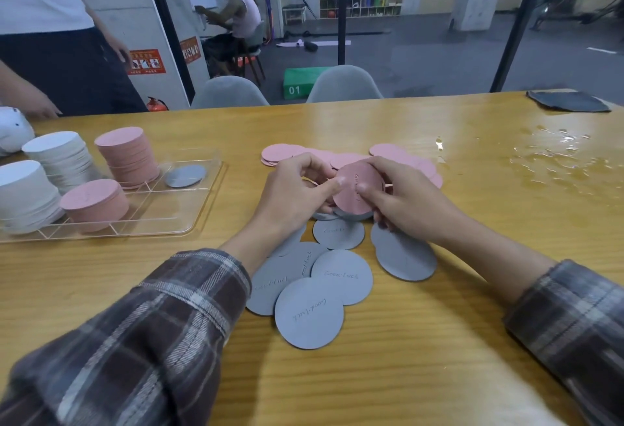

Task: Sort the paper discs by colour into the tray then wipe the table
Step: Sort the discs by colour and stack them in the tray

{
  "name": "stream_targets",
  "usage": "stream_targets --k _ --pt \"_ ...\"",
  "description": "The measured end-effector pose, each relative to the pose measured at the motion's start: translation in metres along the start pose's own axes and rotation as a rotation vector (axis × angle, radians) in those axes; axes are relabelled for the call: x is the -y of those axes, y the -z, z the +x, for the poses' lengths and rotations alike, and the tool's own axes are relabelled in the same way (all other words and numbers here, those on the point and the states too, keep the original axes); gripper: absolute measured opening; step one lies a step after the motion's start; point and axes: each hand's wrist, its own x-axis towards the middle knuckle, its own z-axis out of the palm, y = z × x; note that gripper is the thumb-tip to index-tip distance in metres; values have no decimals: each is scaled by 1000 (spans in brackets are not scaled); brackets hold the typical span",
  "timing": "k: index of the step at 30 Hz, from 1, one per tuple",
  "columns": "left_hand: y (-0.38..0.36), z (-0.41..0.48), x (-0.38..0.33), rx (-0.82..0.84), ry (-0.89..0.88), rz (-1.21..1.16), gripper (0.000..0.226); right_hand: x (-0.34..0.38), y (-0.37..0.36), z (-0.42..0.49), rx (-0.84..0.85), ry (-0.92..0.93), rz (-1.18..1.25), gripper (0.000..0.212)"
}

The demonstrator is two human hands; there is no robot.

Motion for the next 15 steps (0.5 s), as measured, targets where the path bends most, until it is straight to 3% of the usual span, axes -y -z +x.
stream_targets --k 3,7,12,15 --pt "9 4 6 -45 -142 306 11 -2 2 2 -65 7 -90 20" --pt "20 11 27 98 -118 649 29 -6 5 4 -123 0 -117 20" --pt "23 11 21 85 -115 521 51 -9 6 4 -145 10 -139 21" --pt "27 11 21 -13 -82 422 33 -10 6 5 -164 -6 -143 22"
